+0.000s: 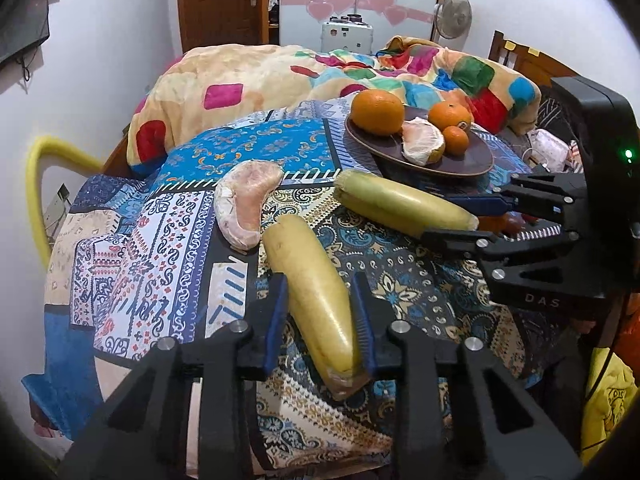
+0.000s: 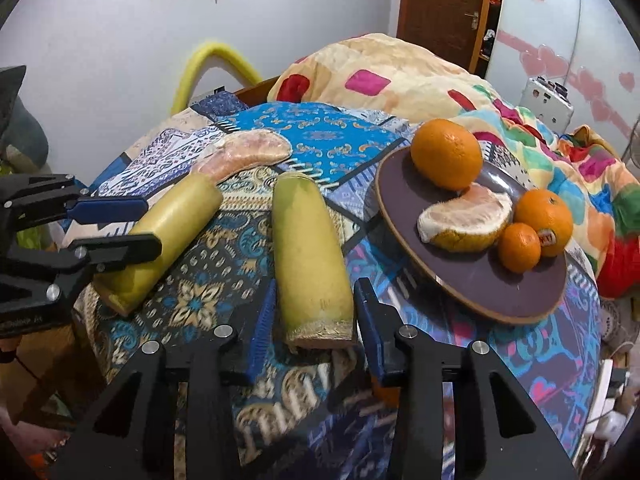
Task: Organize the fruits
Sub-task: 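Grasp a yellow-green gourd with the left tool while the right tool grasps the other gourd, then lift both gourds and lay them across the fruit on the brown plate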
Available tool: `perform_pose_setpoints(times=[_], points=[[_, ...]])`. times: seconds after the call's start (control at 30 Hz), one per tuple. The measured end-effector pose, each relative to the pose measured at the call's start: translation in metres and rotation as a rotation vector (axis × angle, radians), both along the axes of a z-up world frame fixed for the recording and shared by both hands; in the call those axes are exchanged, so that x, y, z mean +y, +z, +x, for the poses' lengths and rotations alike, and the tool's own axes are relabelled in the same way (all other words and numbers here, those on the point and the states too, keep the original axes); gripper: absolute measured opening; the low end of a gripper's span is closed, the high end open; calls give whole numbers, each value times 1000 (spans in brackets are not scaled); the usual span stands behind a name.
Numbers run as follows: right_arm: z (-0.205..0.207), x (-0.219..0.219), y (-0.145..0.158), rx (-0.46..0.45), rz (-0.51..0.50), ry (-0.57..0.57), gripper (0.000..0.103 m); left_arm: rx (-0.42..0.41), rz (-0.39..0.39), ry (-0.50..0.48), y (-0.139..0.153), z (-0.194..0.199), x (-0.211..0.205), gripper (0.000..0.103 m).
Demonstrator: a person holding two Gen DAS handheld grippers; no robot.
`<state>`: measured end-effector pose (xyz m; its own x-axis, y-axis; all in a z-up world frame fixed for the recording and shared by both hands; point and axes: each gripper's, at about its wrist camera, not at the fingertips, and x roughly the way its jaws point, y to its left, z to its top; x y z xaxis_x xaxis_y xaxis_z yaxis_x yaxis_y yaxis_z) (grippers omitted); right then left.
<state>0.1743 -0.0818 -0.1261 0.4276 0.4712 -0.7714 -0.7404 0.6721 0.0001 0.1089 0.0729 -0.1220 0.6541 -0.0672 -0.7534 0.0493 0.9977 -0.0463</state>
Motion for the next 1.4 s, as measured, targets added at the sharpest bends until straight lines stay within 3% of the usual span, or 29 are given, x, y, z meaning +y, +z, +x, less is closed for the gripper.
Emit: perform_pose_setpoints(times=[0.07, 0.1, 0.17, 0.33, 0.57, 0.7, 1.4], points=[[-8, -5, 1, 7, -7, -14, 36, 0, -5, -12, 2, -4, 0, 23], [-11, -6, 2, 8, -12, -15, 36, -2, -9, -20, 4, -6, 1, 12], [-19, -7, 3, 16, -23, -11, 36, 7, 2, -38, 9, -10, 1, 3], [-22, -5, 7, 27, -24, 3, 37, 32, 5, -29, 9, -10, 4, 3], [-6, 2, 10, 53, 4, -5, 39, 51, -25, -4, 5, 3, 13, 31], [3, 9, 10, 49, 3, -1, 39, 74, -56, -9, -1, 14, 14, 36], [28, 34, -4, 87, -26, 26, 38, 111, -37, -12, -13, 51, 18, 41]])
